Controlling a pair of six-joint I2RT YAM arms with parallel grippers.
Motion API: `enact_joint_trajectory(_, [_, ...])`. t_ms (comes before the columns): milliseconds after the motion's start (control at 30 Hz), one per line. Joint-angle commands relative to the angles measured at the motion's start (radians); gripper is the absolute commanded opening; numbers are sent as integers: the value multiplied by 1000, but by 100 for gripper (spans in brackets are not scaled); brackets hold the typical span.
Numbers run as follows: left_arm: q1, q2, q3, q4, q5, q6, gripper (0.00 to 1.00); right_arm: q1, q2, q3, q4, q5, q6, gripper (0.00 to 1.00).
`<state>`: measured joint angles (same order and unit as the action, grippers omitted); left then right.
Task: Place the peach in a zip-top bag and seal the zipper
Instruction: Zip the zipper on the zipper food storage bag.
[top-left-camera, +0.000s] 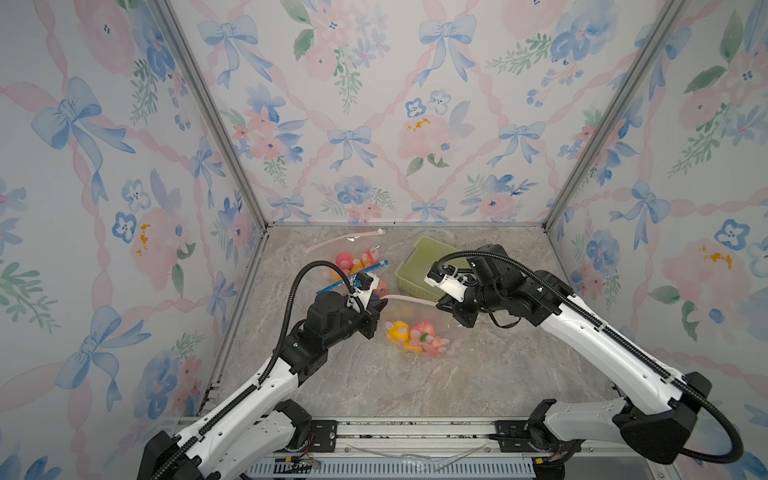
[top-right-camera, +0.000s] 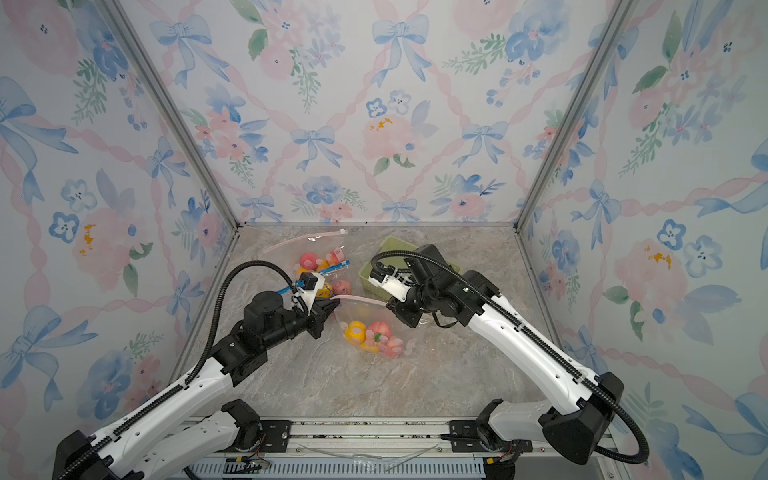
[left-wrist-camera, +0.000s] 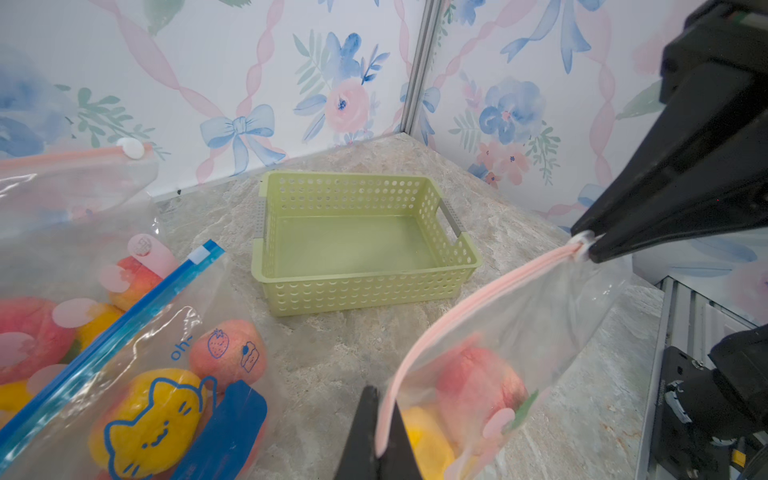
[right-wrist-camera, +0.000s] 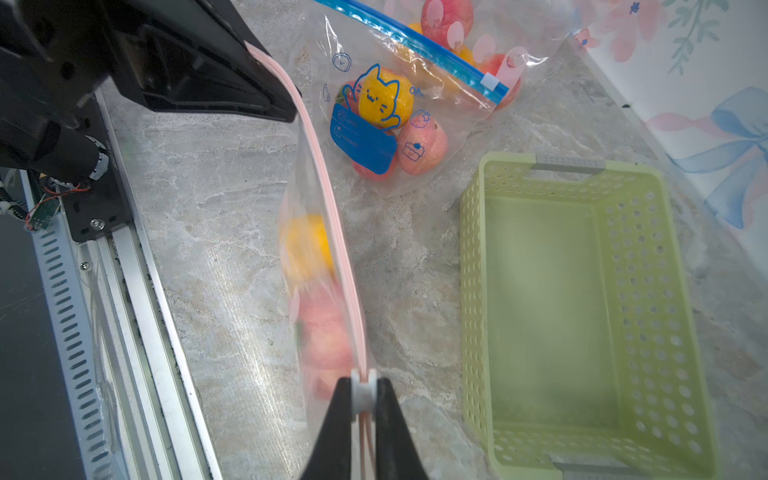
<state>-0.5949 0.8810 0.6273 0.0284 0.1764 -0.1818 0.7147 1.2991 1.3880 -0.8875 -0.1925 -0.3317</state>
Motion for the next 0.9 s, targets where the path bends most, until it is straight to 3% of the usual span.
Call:
enact_joint_trajectory(0, [22,-26,6,-45,-106,-69,0,-18,-36,-23,-68,69,23,2])
enact_joint_trajectory(233, [60,-43,9,-61,-156,-104,0,-21,-83,-63,-74,142,54,2])
enact_joint_trajectory(633, [104,-25,0,-29,-95,-128,0,-47,-160,-138,-66,240,106,1])
enact_joint_trajectory(867, [94,17,3,60,49,-159,0,-49,-179,-135,-55,273,140,0])
